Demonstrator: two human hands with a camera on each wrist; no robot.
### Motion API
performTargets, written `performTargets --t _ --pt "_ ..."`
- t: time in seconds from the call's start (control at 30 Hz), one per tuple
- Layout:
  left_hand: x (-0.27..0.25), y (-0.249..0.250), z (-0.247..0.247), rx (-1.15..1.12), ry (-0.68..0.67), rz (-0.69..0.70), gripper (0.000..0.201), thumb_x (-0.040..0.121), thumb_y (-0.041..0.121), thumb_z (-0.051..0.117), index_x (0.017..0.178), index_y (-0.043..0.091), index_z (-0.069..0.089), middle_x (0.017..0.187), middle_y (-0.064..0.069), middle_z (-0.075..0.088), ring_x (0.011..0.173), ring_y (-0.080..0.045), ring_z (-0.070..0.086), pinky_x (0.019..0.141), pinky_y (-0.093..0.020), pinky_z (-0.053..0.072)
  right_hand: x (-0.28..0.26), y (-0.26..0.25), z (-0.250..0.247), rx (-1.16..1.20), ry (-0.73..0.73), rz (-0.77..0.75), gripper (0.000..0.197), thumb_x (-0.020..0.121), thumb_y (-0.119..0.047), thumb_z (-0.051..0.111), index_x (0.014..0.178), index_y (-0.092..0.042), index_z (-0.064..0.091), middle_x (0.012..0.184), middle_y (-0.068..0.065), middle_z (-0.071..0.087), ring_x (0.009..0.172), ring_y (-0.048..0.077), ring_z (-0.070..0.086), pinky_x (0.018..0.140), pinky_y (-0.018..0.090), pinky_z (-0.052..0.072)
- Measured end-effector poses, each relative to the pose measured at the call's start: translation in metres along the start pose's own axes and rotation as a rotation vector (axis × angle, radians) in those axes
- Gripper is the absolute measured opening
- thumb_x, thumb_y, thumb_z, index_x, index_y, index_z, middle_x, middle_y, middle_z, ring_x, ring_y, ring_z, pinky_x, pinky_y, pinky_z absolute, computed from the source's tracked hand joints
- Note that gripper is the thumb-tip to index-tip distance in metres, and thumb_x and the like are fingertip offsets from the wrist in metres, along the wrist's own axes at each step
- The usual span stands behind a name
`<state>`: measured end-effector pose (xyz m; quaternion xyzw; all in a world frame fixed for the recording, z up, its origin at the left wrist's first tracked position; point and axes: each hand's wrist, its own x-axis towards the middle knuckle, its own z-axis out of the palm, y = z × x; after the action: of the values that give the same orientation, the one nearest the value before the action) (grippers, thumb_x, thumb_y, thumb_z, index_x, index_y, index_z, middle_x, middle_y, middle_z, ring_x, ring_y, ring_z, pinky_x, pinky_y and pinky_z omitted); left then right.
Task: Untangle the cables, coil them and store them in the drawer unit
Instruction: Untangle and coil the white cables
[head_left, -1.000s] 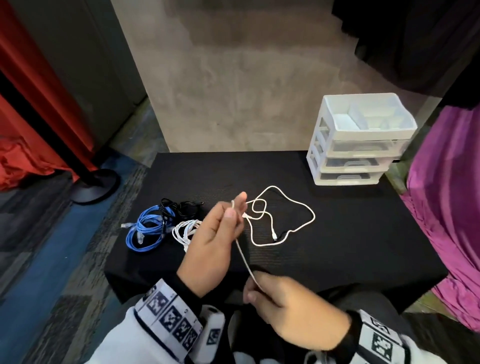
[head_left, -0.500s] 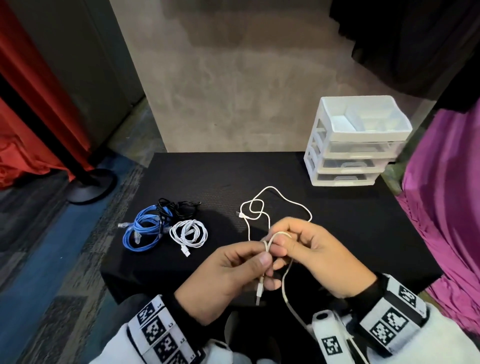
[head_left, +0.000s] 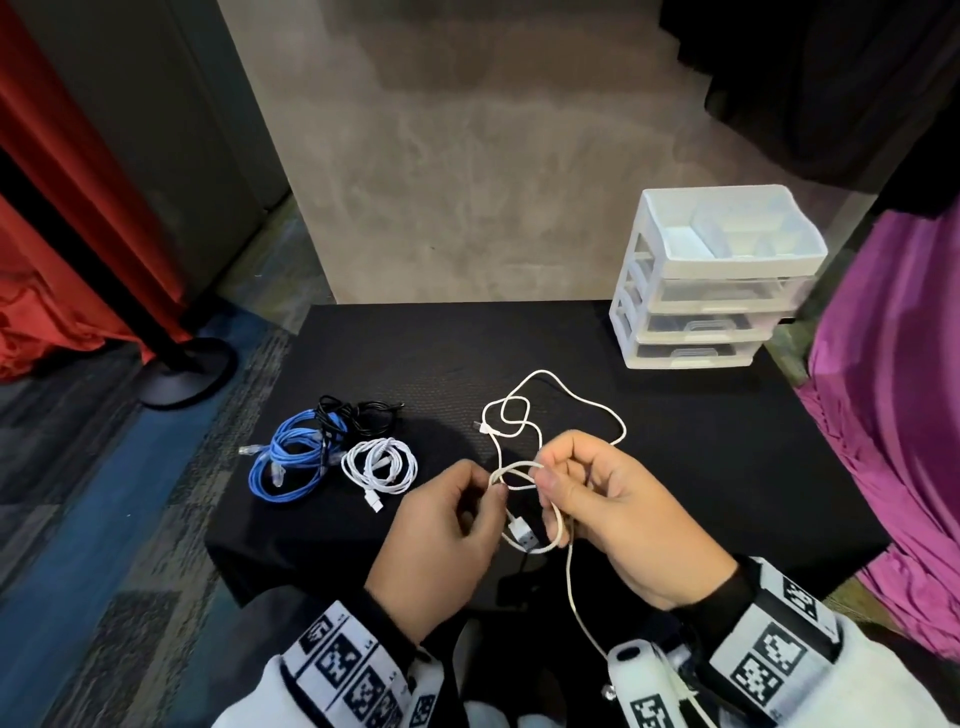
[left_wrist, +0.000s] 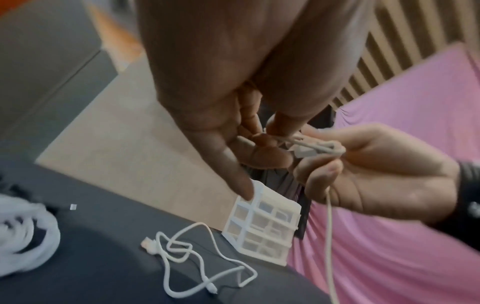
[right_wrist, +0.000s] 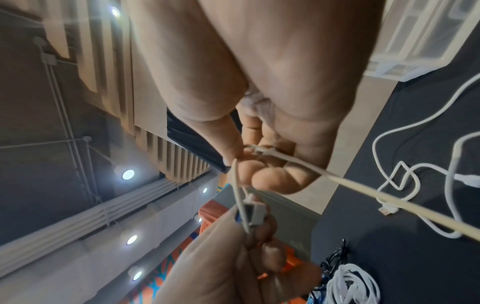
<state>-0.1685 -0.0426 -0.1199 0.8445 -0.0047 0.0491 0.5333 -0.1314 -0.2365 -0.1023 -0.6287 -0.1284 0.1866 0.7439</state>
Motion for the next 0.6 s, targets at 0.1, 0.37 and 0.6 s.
performTargets --t 0.1,0.37,0.6 --pt "0.003 -0.005 0.004 0.232 0.047 0.065 0.012 0.093 0.022 0.065 0.086 0.024 0.056 0.062 0.006 0.06 0.054 -0.009 0.055 0.055 -0.029 0.048 0.0 0.003 0.005 -0.093 -0.002 -0.015 0.009 0.104 -0.01 0.062 0.097 -0.005 0.06 0.074 0.011 0.055 0.063 0.025 0.048 0.056 0.027 0.041" --pt "0.002 0.008 -0.005 -0.418 -0.156 -0.249 0.029 0.099 0.037 0.064 0.074 0.021 0.064 0.077 -0.001 0.066 0.08 -0.014 0.061 0.08 -0.031 0.051 0.003 0.004 -0.003 -0.083 0.04 -0.056 0.013 0.105 -0.01 0.059 0.094 -0.003 0.059 0.069 0.01 0.052 0.059 0.021 0.042 0.055 0.027 0.037" --pt "0.0 0.038 -0.007 -1.255 -0.18 -0.506 0.034 0.105 0.035 0.048 0.083 0.011 0.055 0.079 -0.004 0.055 0.047 -0.006 0.044 0.076 -0.035 0.061 0.007 0.02 0.002 -0.081 0.034 -0.065 0.015 0.105 -0.017 0.06 0.094 -0.007 0.061 0.07 0.006 0.053 0.058 0.018 0.043 0.058 0.025 0.041"
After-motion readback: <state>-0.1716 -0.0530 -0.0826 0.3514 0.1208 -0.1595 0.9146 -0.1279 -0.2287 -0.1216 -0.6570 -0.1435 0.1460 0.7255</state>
